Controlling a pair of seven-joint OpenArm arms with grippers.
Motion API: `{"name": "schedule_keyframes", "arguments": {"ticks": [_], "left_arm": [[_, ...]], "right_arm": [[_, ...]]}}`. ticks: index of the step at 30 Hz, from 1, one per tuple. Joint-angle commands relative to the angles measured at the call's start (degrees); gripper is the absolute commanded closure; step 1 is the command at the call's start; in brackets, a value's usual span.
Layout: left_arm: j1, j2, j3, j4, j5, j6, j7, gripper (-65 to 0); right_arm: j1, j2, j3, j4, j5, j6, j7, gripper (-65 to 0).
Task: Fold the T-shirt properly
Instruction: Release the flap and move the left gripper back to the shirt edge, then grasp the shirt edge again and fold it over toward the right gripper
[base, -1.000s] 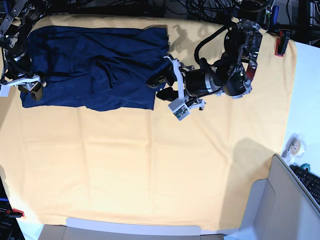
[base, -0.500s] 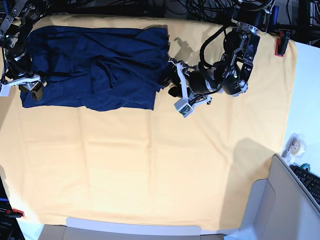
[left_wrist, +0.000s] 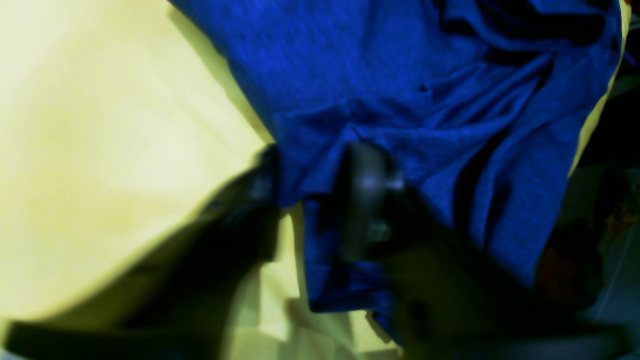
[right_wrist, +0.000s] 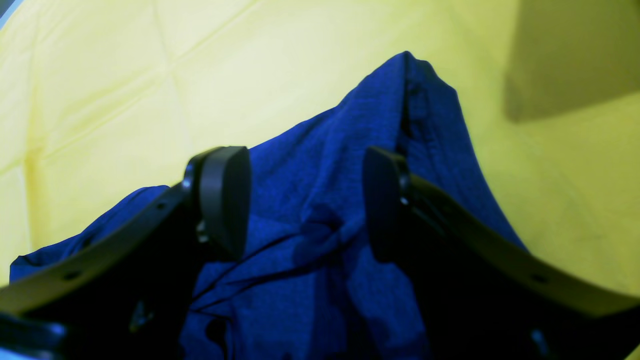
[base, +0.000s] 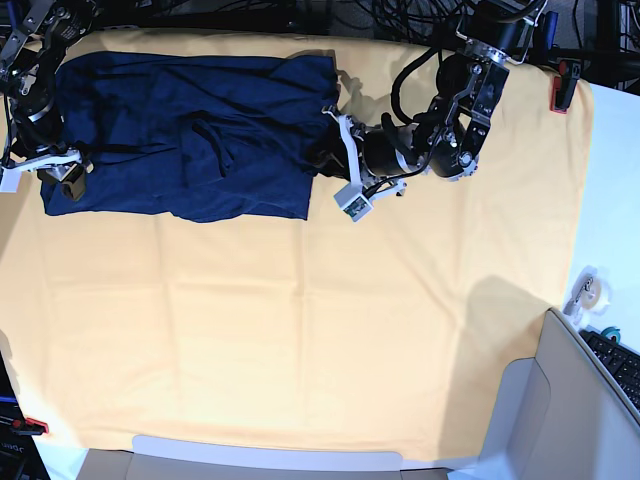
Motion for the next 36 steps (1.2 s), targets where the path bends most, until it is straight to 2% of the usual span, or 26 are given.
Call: {"name": "schedule_keyframes", "arguments": {"ticks": [1, 2, 15, 20, 26, 32, 36], "left_arm": [[-1.03, 0.66, -0.39, 1.21, -0.98, -0.29, -1.37, -4.5], [-0.95, 0.92, -0.48, 1.30, -0.98, -0.29, -1.19, 0.0], [5.65, 1.01, 0.48, 17.65, -1.07, -0.38, -0.84, 0.0], [6.17, 0.75, 7.69, 20.73, -1.07, -0.47, -0.75, 0.0], [5.21, 0.66, 19.74, 20.73, -0.80, -0.38, -1.37, 0.0], [2.39, 1.36, 20.35, 20.02, -0.80, -0.38, -1.19, 0.0], [0.99, 3.91, 20.44, 19.67, -0.80, -0.38, -0.75, 0.0]], "right_arm": [[0.25, 0.90, 0.16, 0.82, 0.76, 0.28, 1.21, -34.9], [0.25, 0.90, 0.16, 0.82, 0.76, 0.28, 1.21, -34.9], [0.16, 0.81, 0.16, 0.82, 0.76, 0.28, 1.21, -34.9], [0.16, 0.90, 0.16, 0.82, 0.76, 0.28, 1.21, -34.9], [0.16, 0.55, 0.16, 0.82, 0.76, 0.28, 1.21, -34.9], [0.16, 0.81, 0.25, -1.03, 0.76, 0.28, 1.21, -34.9], [0.34, 0.63, 0.16, -1.20, 0.76, 0.28, 1.21, -34.9]]}}
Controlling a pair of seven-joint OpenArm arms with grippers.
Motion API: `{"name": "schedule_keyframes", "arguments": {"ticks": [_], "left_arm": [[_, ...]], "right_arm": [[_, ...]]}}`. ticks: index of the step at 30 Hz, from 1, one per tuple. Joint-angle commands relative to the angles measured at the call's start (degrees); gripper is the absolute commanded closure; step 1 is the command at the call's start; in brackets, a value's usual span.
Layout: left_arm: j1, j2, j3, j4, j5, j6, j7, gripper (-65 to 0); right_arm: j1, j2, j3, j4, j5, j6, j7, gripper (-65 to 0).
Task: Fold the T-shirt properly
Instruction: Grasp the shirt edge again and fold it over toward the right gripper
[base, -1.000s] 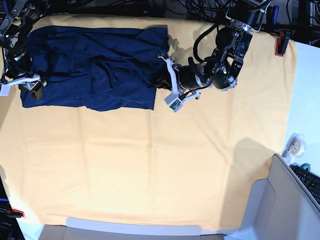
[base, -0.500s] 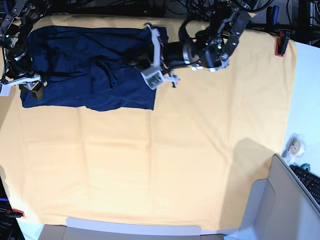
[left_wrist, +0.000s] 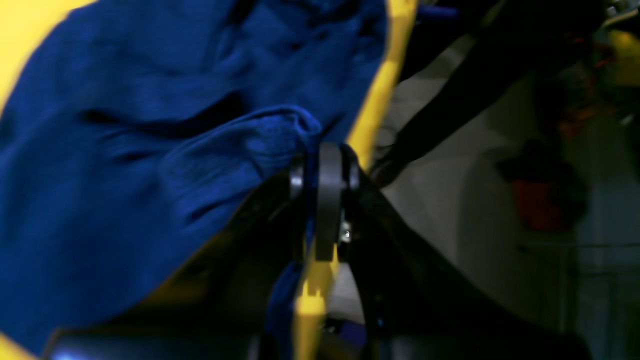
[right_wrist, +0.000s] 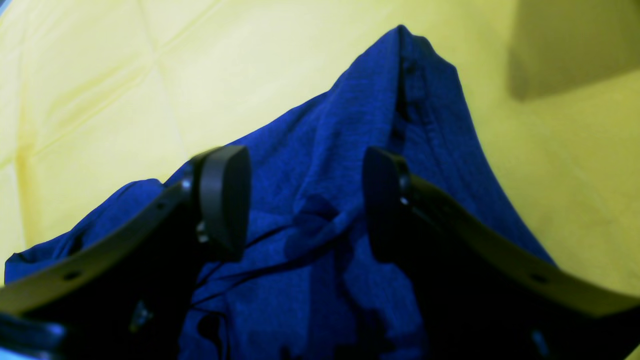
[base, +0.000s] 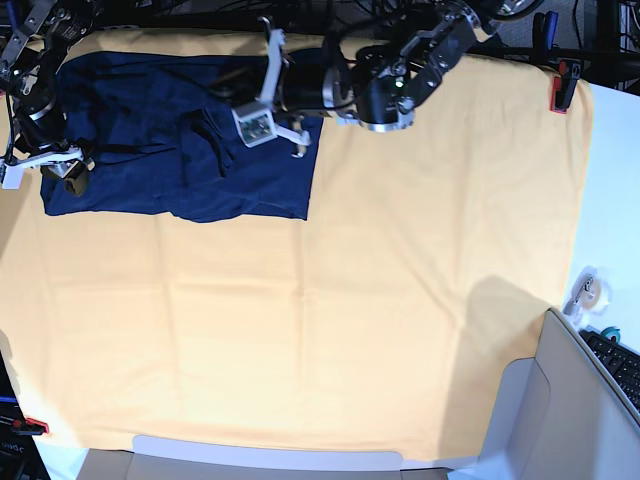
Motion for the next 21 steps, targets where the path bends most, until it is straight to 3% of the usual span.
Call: {"name": "schedule_keyframes", "arguments": {"ticks": [1, 8, 21], "left_arm": [[-2.19, 1.05, 0.67, 0.41, -0.80, 0.10, -1.58, 0.0], [-8.08, 4.57, 9.28, -4.51, -0.80, 0.19, -2.20, 0.0], [-9.04, 8.70, 9.98, -9.26, -0.71, 0.19, -2.28, 0.0]], "right_arm": [[0.40, 0.81, 0.18, 0.94, 0.76, 0.26, 1.21, -34.9], [0.67, 0.98, 0.27, 0.94, 0.76, 0.26, 1.21, -34.9], [0.67, 0.72, 0.27, 0.94, 0.76, 0.26, 1.21, -34.9]]}}
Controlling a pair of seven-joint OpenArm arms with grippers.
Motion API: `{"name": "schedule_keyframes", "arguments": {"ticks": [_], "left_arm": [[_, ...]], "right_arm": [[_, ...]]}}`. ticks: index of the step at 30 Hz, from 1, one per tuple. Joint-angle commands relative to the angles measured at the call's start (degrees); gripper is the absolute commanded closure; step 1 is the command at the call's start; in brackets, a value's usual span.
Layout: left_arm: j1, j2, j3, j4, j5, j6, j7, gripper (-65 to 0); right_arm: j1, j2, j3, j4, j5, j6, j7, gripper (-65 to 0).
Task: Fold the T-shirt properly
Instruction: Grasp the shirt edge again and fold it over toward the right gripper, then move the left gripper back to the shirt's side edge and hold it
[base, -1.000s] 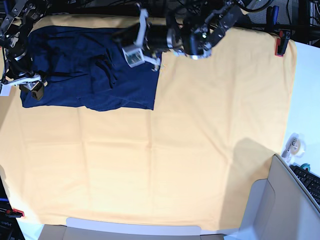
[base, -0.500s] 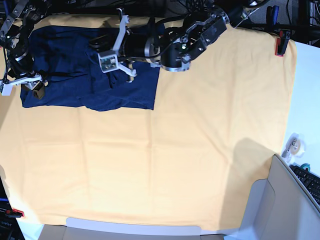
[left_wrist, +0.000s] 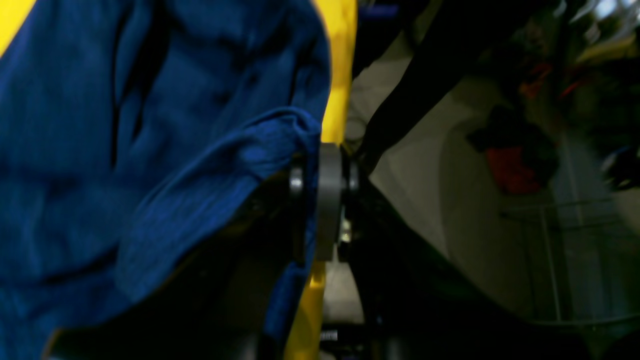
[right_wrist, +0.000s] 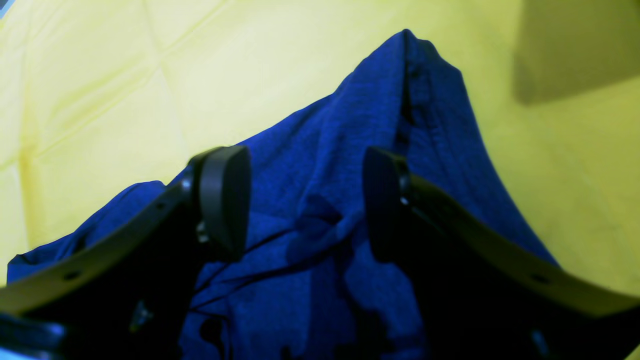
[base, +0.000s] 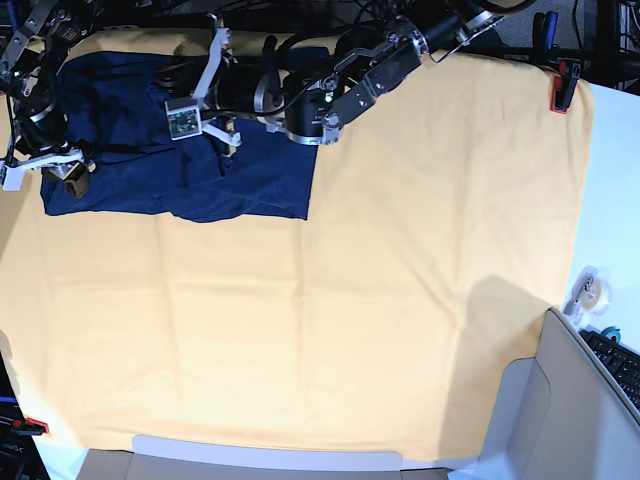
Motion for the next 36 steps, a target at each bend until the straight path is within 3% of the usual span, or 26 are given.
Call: {"name": "schedule_keyframes", "arguments": {"ticks": [1, 6, 11, 14, 19, 25, 28, 34, 36], "left_arm": [[-0.59, 0.75, 0.06, 1.00, -0.93, -0.29, -1.37, 0.0], [-0.67, 0.31, 0.06, 1.00, -1.02, -0.20, -0.31, -1.6], [-0.67, -1.19, -0.55, 3.28, -1.11, -0.20, 1.97, -19.9], [-0.76, -3.74, -0.64, 7.33, -1.11, -0.20, 0.83, -25.8], [-1.46, -9.36, -9.35, 11.72, -1.11, -0.20, 0.57, -25.0], [2.76, -14.90, -20.95, 10.75, -0.93, -0.11, 0.30, -11.3], [5.13, -15.52, -23.59, 10.75, -0.93, -0.11, 0.30, -6.2], [8.56, -15.52, -26.22, 10.67, -0.93, -0.11, 0.30, -5.7], [9.00, -15.52, -26.31, 10.58, -0.85, -0.11, 0.30, -5.5]], "right_arm": [[0.36, 0.79, 0.31, 0.94, 0.73, 0.26, 1.23, -34.9], [0.36, 0.70, 0.31, 0.94, 0.73, 0.26, 1.23, -34.9], [0.36, 0.70, 0.40, 0.94, 0.73, 0.26, 1.23, -34.9], [0.36, 0.70, 0.31, 0.94, 0.73, 0.26, 1.23, -34.9], [0.01, 0.70, 0.05, 1.20, 1.17, 0.35, 1.14, -34.9], [-0.17, 1.23, -10.76, 7.09, 0.73, 5.71, 1.14, -34.8], [0.10, 2.10, -15.60, 7.80, 0.73, 6.68, 1.14, -34.8], [0.36, 5.45, -26.50, 8.15, 1.00, 6.68, 1.14, -34.7], [0.36, 6.50, -30.37, 9.55, 0.65, 6.68, 1.14, -30.8]]}}
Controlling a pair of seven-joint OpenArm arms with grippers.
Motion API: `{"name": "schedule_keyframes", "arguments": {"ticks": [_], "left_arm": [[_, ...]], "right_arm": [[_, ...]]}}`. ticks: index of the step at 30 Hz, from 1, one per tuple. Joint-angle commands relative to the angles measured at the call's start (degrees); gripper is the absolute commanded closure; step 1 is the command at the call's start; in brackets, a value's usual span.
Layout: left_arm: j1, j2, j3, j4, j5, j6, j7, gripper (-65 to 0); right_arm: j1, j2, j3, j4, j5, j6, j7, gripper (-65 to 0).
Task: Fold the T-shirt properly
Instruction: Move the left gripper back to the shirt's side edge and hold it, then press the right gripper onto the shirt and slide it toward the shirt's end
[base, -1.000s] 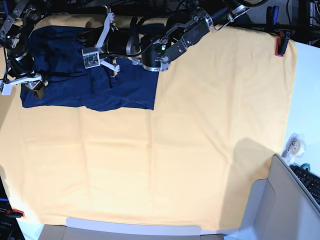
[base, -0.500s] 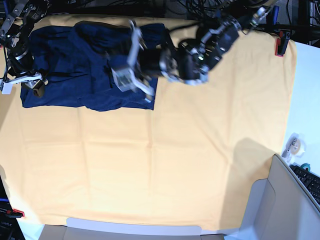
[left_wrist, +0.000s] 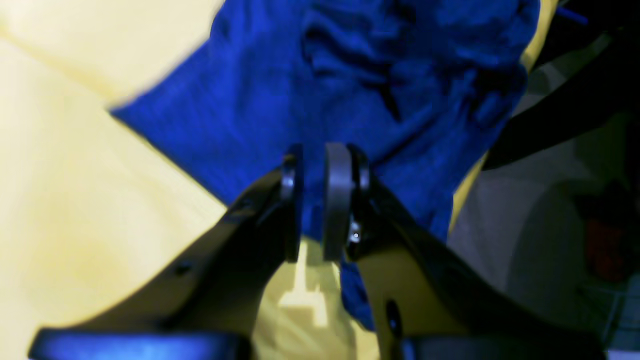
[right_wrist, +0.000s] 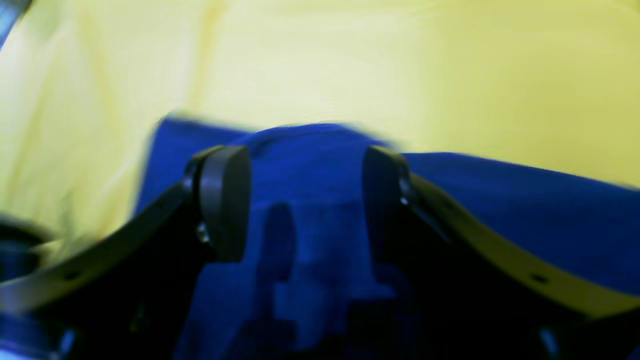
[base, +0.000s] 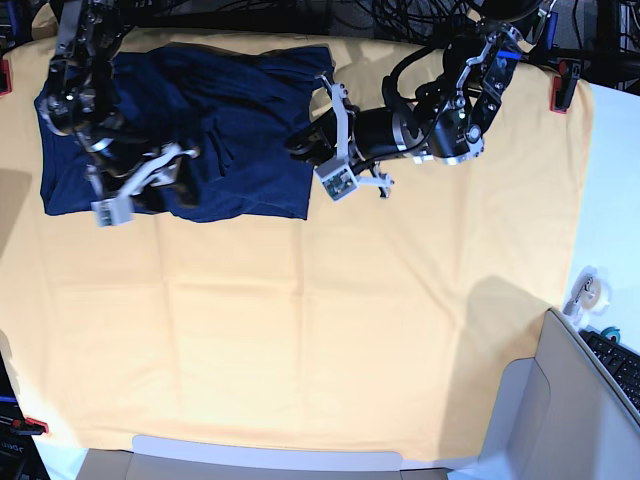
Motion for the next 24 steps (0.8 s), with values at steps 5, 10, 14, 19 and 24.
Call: {"name": "schedule_keyframes", "arguments": {"ticks": [5, 10, 14, 19, 24], "left_arm": [[-1.19, 0.33, -0.13, -2.16, -0.80, -0.11, -1.36, -5.4], [-1.36, 0.24, -0.30, -6.64, -0.89, -0.11, -1.62, -5.4], [-1.10, 0.15, 0.05, -8.05, -0.89, -0.11, -4.87, -5.4], [-1.01, 0.15, 0.14, -9.19, -0.80, -0.11, -5.58, -5.4], [-1.01, 0.15, 0.14, -9.19, -0.80, -0.11, -5.75, -5.4]], "right_arm": [[-0.39, 1.61, -2.01, 4.46, 0.87, -0.19, 1.42, 0.0], [-3.29, 4.33, -5.00, 5.69, 1.22, -0.28, 0.02, 0.0], [-3.99, 6.53, -10.01, 5.69, 0.87, -0.63, -0.51, 0.0], [-2.85, 6.53, -14.58, 5.51, 0.78, -7.57, -0.69, 0.0], [-1.62, 8.20, -18.80, 5.16, -0.72, -16.72, -3.23, 0.0]]}}
